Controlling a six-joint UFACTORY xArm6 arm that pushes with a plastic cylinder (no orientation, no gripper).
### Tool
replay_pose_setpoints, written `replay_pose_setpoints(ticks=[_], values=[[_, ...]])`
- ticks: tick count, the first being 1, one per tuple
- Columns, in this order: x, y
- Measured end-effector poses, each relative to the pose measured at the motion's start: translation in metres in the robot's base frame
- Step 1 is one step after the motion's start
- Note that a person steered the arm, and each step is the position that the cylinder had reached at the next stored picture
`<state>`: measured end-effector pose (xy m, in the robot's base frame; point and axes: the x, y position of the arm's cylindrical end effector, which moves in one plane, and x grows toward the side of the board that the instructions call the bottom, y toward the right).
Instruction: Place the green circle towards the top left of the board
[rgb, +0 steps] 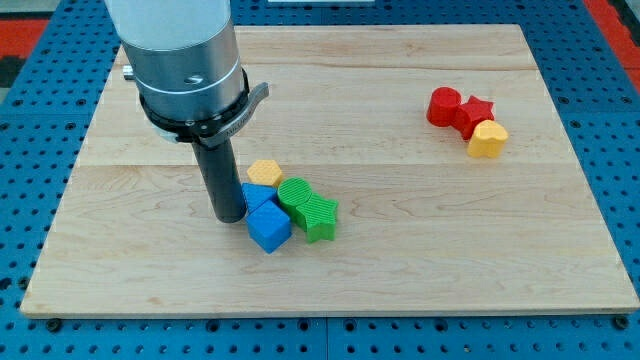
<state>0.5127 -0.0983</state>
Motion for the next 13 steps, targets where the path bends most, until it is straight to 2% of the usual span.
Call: replay_pose_setpoints(ticks=[2,3,4,5,6,7,8,9,11,13], values=[[-0.013,-0.018],[-0.065,-0.038],[-0.105,0.027],[-0.099,0.107],[-0.018,0.102],[0.007,0.143],[0.024,0.107],[0.011,0.087],[-0.047,0.082],[-0.060,0.093]])
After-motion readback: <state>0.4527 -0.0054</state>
